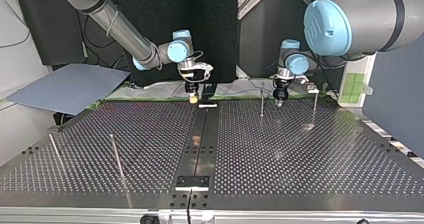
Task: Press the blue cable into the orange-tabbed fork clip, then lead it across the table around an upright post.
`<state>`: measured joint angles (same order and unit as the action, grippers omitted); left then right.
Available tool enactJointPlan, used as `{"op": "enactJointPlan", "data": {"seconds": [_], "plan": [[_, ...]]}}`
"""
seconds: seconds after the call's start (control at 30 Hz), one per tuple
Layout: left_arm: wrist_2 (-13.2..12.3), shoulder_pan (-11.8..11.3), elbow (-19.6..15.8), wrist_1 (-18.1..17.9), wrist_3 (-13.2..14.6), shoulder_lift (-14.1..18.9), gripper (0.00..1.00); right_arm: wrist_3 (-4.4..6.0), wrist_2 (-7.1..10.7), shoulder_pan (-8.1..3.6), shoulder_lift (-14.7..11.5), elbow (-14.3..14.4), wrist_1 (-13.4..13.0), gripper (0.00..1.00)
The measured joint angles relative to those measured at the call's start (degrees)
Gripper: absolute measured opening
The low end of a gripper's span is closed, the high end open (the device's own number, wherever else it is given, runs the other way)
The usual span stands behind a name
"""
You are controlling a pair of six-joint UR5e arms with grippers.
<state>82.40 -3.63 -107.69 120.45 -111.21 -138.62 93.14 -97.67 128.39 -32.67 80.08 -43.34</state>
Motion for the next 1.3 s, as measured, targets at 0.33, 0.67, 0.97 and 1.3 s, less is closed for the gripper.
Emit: {"op": "enactJointPlan", "data": {"seconds": [0.33,0.67,0.97,1.3], "plan": [[0.5,-0.3,0.0,2.1,3.9,0.0,1.00,-0.14,0.63,-0.02,0.0,-0.2,0.3,0.00],[-0.2,-0.3,-0.6,6.6,8.5,0.0,1.00,-0.14,0.80,0.06,0.1,-0.2,0.8,0.00],[-4.7,-0.6,-4.8,10.9,13.1,1.8,1.00,-0.14,0.81,0.14,0.1,-0.2,1.0,0.00],[-8.5,-0.9,-9.7,10.7,18.0,6.0,1.00,-0.14,0.81,0.23,0.2,-0.1,1.1,0.00]]}}
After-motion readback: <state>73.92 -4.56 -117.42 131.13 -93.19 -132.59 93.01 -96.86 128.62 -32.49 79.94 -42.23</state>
